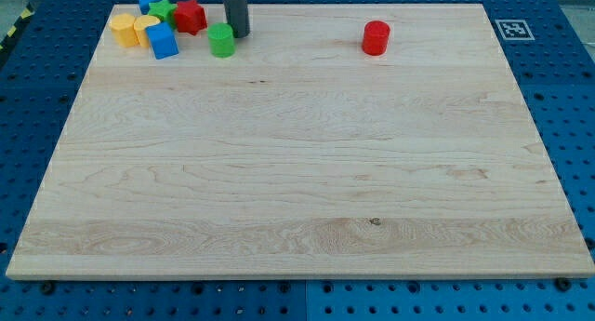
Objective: Place your arm parallel to the red circle
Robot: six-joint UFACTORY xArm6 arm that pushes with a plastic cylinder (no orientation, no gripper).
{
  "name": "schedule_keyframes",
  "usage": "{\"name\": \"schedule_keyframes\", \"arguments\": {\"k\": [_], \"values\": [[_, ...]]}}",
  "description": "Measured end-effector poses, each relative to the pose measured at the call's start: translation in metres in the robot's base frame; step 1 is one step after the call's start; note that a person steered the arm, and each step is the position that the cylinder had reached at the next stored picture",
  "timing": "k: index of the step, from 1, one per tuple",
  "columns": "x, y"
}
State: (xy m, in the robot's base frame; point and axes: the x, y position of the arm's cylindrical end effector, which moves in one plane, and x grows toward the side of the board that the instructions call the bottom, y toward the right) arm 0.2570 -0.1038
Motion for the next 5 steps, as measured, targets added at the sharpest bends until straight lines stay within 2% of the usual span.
{"name": "schedule_keyframes", "arguments": {"k": [1,3,5], "values": [[-0.004,0.007],[0.005,0.092],[0.085,0.204]]}}
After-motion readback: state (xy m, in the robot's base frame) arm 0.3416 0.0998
